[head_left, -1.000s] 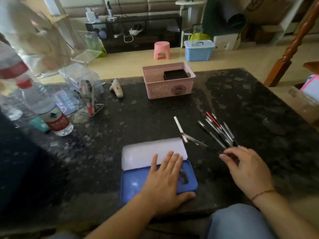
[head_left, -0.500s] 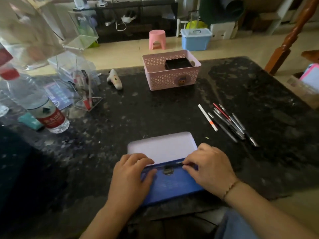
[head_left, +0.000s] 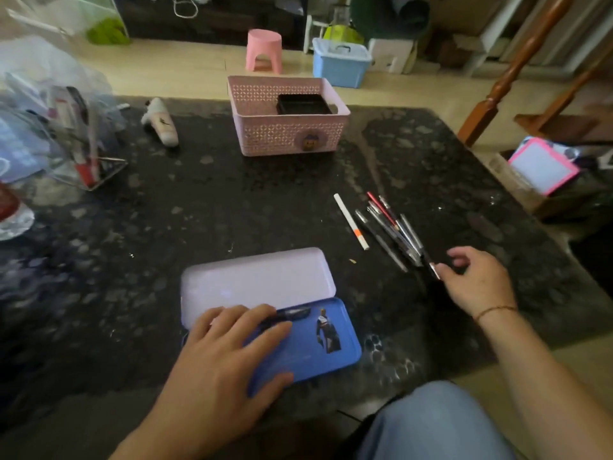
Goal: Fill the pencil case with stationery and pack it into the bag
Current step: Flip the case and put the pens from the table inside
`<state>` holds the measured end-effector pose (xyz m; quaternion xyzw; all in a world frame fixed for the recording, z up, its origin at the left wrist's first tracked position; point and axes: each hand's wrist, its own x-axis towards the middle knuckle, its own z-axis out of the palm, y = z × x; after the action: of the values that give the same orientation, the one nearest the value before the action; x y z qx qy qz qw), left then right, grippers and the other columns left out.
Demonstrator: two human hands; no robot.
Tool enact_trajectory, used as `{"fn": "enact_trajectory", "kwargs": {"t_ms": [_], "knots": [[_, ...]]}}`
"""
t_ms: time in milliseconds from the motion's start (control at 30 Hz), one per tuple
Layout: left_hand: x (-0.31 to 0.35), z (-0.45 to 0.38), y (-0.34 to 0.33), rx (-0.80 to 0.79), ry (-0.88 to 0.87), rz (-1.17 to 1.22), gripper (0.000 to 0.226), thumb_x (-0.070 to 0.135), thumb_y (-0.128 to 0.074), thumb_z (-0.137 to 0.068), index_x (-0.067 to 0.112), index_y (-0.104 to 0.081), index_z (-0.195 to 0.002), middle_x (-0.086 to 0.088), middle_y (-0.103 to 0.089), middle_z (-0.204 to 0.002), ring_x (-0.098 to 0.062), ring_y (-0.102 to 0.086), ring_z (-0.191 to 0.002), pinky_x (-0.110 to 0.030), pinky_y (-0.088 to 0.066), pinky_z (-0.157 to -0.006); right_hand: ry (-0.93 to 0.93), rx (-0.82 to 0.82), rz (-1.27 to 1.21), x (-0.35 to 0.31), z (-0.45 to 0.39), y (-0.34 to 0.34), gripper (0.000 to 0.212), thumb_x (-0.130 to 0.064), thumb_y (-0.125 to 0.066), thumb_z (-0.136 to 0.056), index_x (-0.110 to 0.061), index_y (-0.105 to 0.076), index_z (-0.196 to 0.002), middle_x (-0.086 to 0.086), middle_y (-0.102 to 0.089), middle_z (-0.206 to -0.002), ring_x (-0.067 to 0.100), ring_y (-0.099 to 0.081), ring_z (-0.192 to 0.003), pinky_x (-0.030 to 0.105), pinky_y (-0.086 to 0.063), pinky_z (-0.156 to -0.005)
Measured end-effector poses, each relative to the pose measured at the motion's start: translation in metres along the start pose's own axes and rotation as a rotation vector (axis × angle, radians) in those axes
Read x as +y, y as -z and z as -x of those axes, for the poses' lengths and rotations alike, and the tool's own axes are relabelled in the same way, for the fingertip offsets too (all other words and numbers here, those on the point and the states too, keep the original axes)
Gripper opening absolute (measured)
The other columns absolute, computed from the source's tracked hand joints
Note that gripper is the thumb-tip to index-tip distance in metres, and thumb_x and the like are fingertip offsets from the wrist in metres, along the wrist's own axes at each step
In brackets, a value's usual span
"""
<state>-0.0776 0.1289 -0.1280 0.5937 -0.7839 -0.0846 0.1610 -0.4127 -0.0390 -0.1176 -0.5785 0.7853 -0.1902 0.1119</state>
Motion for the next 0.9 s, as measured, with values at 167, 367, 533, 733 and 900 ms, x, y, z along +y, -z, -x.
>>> {"fn": "enact_trajectory", "kwargs": {"t_ms": [167,367,533,733,900], "knots": [[0.003,-0.002,0.001,-0.041,0.043,0.017,0.064,0.077,-0.042,-0.080,0.040,-0.049,-0.132,0.012,-0.051,-0.138,-0.015,-0.055,-0.114,-0.041,-0.046,-0.097,0.078,-0.081,0.171,0.004,0.014,-0.001,0.024,-0.037,-0.069,-0.082,-0.018,-0.070,-0.096,0.001,-0.062,-0.090,0.021,-0.059,-0.083,0.029,-0.045,-0.072],[0.006,-0.004,0.001,-0.052,0.166,0.080,0.098,0.086,-0.046,-0.064,0.042,-0.020,-0.147,0.021,-0.051,-0.136,-0.006,-0.052,-0.119,-0.039,-0.036,-0.110,0.009,0.014,0.077,0.009,0.022,0.010,0.018,-0.028,-0.068,-0.085,-0.011,-0.073,-0.091,0.009,-0.072,-0.085,0.027,-0.063,-0.079,0.032,-0.046,-0.072],[0.009,0.001,0.004,0.002,0.166,0.151,0.105,0.090,-0.040,-0.064,0.044,0.002,-0.148,0.020,-0.042,-0.143,-0.004,-0.041,-0.126,-0.038,-0.025,-0.116,0.216,0.022,-0.234,-0.019,0.073,0.034,0.018,-0.020,-0.058,-0.092,-0.009,-0.072,-0.096,0.006,-0.065,-0.081,0.016,-0.058,-0.073,0.006,-0.041,-0.060],[-0.018,0.010,0.023,0.200,0.267,0.335,0.082,0.073,-0.058,-0.070,0.044,-0.026,-0.140,0.022,-0.043,-0.136,-0.002,-0.043,-0.123,-0.032,-0.038,-0.104,0.827,-0.215,-0.029,-0.070,0.133,-0.011,0.032,-0.039,-0.043,-0.090,-0.025,-0.071,-0.089,-0.012,-0.061,-0.083,0.013,-0.055,-0.077,0.030,-0.050,-0.065],[-0.029,0.016,0.021,0.134,0.171,0.209,0.049,0.058,-0.065,-0.076,0.037,-0.056,-0.120,0.023,-0.053,-0.121,0.000,-0.046,-0.116,-0.033,-0.041,-0.102,0.968,-0.168,0.049,-0.090,0.138,-0.032,0.027,-0.035,-0.045,-0.090,-0.026,-0.070,-0.087,-0.010,-0.065,-0.079,0.016,-0.054,-0.071,0.037,-0.050,-0.057]]}}
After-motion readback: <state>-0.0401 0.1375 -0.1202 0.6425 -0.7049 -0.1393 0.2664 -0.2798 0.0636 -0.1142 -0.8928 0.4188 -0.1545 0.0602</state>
